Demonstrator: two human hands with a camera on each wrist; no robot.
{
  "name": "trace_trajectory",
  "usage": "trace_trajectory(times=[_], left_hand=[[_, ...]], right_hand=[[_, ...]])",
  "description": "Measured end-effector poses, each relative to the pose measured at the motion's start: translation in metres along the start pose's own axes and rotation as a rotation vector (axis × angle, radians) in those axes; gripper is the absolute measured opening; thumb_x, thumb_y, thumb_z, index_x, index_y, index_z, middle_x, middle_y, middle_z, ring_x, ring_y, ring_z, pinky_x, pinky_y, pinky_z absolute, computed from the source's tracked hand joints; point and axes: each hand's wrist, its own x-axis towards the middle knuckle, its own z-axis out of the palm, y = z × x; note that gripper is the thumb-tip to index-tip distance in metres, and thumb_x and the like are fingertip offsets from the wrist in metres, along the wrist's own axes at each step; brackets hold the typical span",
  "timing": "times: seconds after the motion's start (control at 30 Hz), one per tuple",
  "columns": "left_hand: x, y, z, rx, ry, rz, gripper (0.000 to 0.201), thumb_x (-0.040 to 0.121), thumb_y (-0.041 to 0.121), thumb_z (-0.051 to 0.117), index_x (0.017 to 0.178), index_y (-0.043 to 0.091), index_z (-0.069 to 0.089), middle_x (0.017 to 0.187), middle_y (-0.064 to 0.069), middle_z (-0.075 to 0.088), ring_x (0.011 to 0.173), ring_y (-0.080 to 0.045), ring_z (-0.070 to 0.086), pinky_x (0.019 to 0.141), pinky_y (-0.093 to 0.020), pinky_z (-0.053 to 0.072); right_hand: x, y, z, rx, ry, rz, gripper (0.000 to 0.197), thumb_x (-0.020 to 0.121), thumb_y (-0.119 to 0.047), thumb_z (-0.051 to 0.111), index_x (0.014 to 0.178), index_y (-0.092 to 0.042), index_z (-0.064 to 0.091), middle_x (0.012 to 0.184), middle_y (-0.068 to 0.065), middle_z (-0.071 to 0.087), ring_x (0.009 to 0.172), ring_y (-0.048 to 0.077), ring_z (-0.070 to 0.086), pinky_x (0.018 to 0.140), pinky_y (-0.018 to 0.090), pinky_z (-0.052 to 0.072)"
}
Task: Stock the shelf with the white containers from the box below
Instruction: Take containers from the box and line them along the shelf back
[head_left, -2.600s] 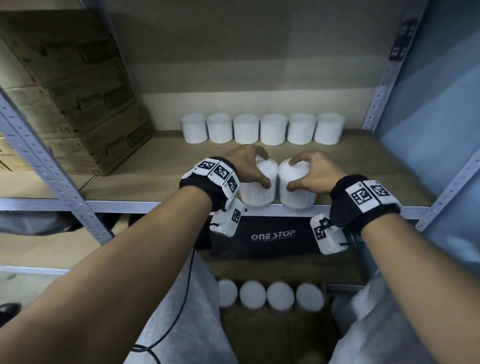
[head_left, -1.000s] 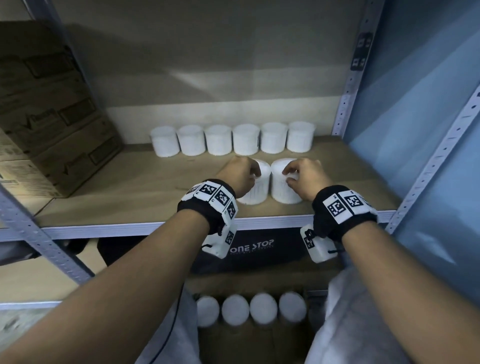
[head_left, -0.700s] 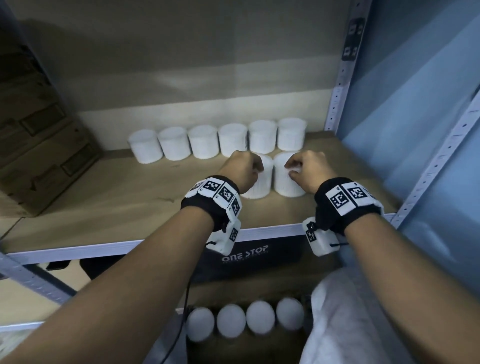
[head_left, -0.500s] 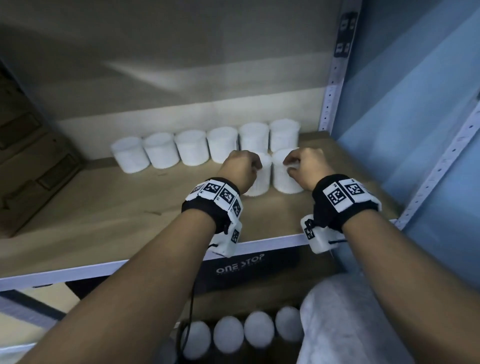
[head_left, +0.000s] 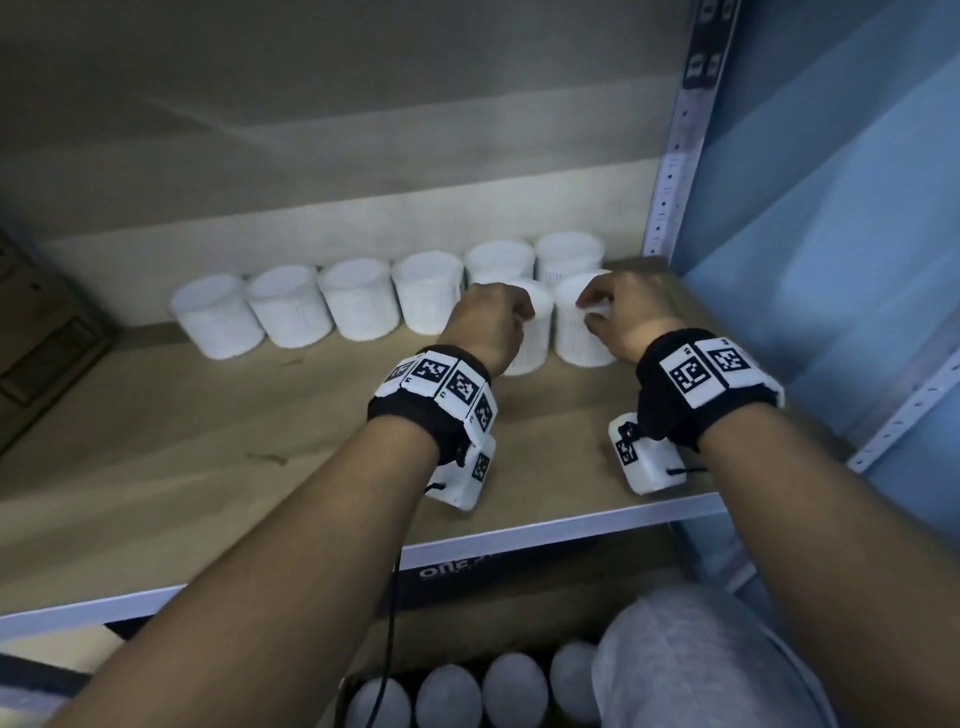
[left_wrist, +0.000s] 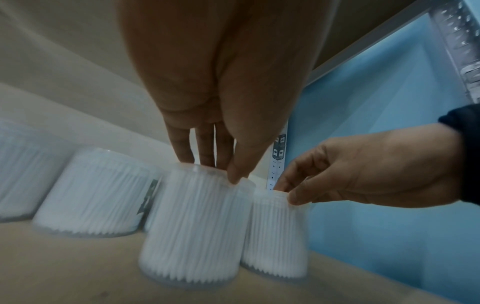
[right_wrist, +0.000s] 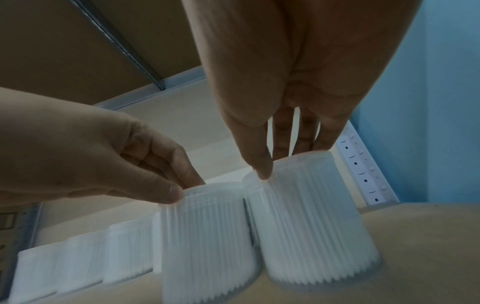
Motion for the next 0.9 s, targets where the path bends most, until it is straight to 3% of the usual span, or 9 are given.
trace_trajectory(times=[0.2, 0.3, 0.43, 0.5, 0.63, 0.8, 0.9], left_hand=[[0.003, -0.001, 0.000, -0.045, 0.018, 0.023, 0.031, 0.089, 0.000, 0.049, 0.110, 0.008, 0.070, 0.114, -0.008, 0.070, 0.110, -0.023, 0.062, 0.095, -0.029, 0.049], [0.001, -0.003, -0.001, -0.070, 0.019, 0.016, 0.032, 0.089, 0.001, 0.051, 0.114, 0.009, 0.068, 0.119, -0.007, 0.069, 0.114, -0.021, 0.061, 0.097, -0.023, 0.045], [-0.009, -0.006, -0.011, -0.108, -0.088, 0.011, 0.036, 0.090, 0.009, 0.057, 0.125, 0.014, 0.060, 0.132, -0.001, 0.060, 0.125, -0.016, 0.053, 0.098, -0.017, 0.036], [-0.018, -0.007, -0.018, -0.126, -0.106, -0.004, 0.039, 0.090, 0.014, 0.058, 0.129, 0.019, 0.056, 0.137, 0.001, 0.055, 0.128, -0.015, 0.050, 0.095, -0.017, 0.035], [-0.039, -0.006, -0.032, -0.080, -0.104, -0.033, 0.042, 0.089, 0.020, 0.058, 0.131, 0.022, 0.052, 0.137, 0.000, 0.052, 0.125, -0.017, 0.049, 0.091, -0.019, 0.035], [-0.075, 0.002, -0.049, 0.044, -0.160, -0.048, 0.047, 0.087, 0.028, 0.060, 0.133, 0.022, 0.051, 0.141, 0.000, 0.049, 0.129, -0.018, 0.048, 0.105, -0.030, 0.040], [-0.098, 0.011, -0.056, 0.102, -0.249, -0.047, 0.051, 0.086, 0.028, 0.062, 0.135, 0.019, 0.050, 0.143, -0.002, 0.046, 0.129, -0.021, 0.048, 0.106, -0.034, 0.041]], right_hand=[[-0.001, -0.002, -0.005, -0.021, 0.018, 0.010, 0.027, 0.090, -0.007, 0.060, 0.115, -0.012, 0.067, 0.122, 0.004, 0.064, 0.110, 0.020, 0.060, 0.079, 0.013, 0.033], [-0.002, -0.006, -0.012, -0.030, -0.001, 0.024, 0.028, 0.091, -0.005, 0.059, 0.118, -0.011, 0.067, 0.125, 0.007, 0.062, 0.112, 0.021, 0.059, 0.080, 0.013, 0.033], [-0.008, -0.013, -0.024, -0.036, -0.080, 0.029, 0.032, 0.091, -0.010, 0.059, 0.123, -0.013, 0.064, 0.133, 0.007, 0.057, 0.117, 0.022, 0.056, 0.093, 0.019, 0.039], [-0.017, -0.016, -0.026, -0.067, -0.091, 0.023, 0.035, 0.090, -0.016, 0.061, 0.125, -0.015, 0.062, 0.135, 0.006, 0.054, 0.119, 0.022, 0.054, 0.093, 0.020, 0.039], [-0.043, -0.016, -0.019, -0.043, -0.059, 0.010, 0.036, 0.088, -0.017, 0.063, 0.124, -0.014, 0.061, 0.135, 0.011, 0.052, 0.122, 0.026, 0.050, 0.098, 0.024, 0.039], [-0.082, -0.019, -0.020, -0.035, -0.065, -0.013, 0.036, 0.085, -0.019, 0.065, 0.121, -0.016, 0.062, 0.131, 0.011, 0.054, 0.121, 0.026, 0.051, 0.100, 0.029, 0.040], [-0.104, -0.021, -0.022, -0.042, -0.085, -0.015, 0.036, 0.085, -0.020, 0.063, 0.121, -0.017, 0.061, 0.132, 0.011, 0.052, 0.126, 0.025, 0.045, 0.106, 0.031, 0.037]])
